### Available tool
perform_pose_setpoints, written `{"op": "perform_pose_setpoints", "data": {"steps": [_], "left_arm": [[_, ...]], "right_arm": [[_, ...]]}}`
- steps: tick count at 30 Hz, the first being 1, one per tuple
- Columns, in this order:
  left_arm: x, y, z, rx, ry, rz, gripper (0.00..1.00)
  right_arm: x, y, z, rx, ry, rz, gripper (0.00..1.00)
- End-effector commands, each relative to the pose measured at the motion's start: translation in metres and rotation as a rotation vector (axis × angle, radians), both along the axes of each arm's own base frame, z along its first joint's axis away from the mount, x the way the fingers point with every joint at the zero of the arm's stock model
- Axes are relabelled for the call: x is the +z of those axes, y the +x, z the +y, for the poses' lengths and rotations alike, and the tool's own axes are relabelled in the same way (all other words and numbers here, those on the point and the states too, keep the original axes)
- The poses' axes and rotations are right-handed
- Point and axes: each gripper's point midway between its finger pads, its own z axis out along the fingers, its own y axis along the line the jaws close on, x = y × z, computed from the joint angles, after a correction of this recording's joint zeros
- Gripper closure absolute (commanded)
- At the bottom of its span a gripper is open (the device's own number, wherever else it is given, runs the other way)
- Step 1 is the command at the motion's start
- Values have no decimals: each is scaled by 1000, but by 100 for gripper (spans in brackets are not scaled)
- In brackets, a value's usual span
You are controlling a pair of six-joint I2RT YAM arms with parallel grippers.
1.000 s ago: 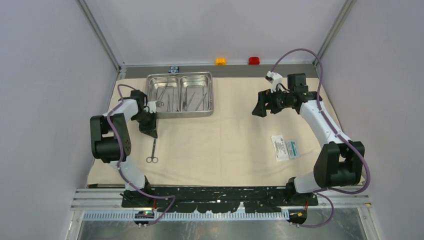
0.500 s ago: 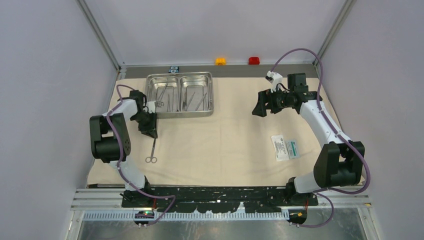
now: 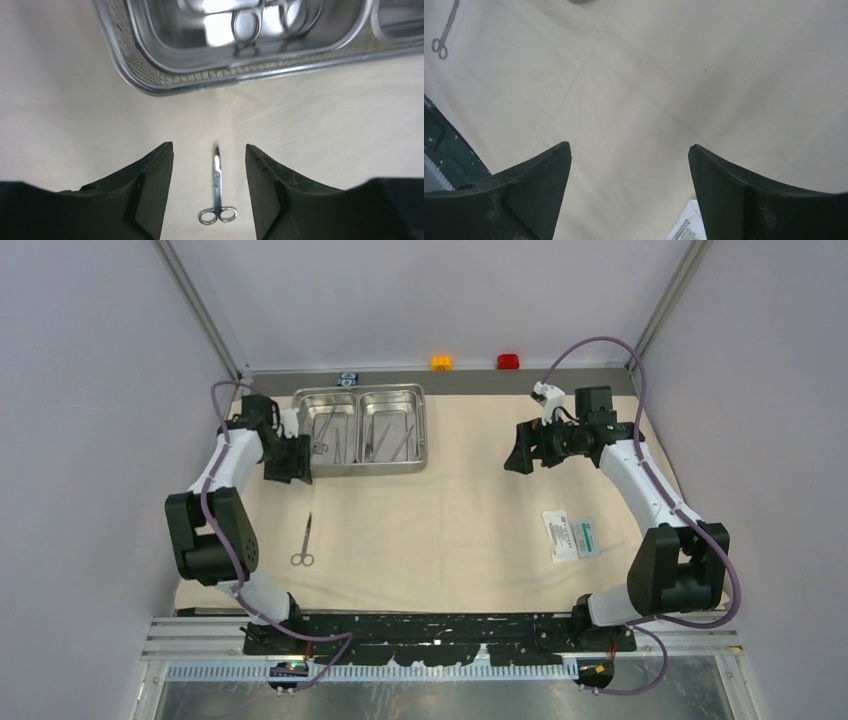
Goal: Open and lay out the surgical kit
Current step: Place the medical item in the surgical kit, then pick up the medical item from the container.
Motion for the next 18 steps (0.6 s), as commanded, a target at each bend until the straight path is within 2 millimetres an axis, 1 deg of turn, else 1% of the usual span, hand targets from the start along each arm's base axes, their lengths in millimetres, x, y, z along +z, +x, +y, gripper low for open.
{"op": "perform_pose_setpoints", "data": {"steps": [1, 2, 3, 8, 11, 12, 13, 15, 18], "left_arm": [[73, 52, 10, 6, 38, -273, 42], [84, 63, 9, 4, 31, -298, 42], [89, 72, 8, 4, 23, -307, 42], [100, 120, 1, -19, -42, -322, 43], [97, 148, -6, -49, -64, -315, 46], [94, 156, -9, -62, -73, -307, 47], [84, 163, -11, -66, -80, -281, 47], [81, 176, -15, -80, -88, -272, 50], [68, 185, -20, -94, -97, -242, 52]], "right_arm": [[20, 10, 3, 23, 14, -66, 9], [20, 10, 3, 22, 14, -67, 9], [20, 10, 3, 22, 14, -67, 8], [20, 10, 3, 25, 15, -62, 9], [19, 10, 2, 22, 8, -62, 8], [19, 10, 2, 23, 8, -62, 8], [19, 10, 2, 22, 7, -62, 9], [20, 10, 2, 20, 6, -62, 9], [20, 10, 1, 18, 1, -68, 9]]}}
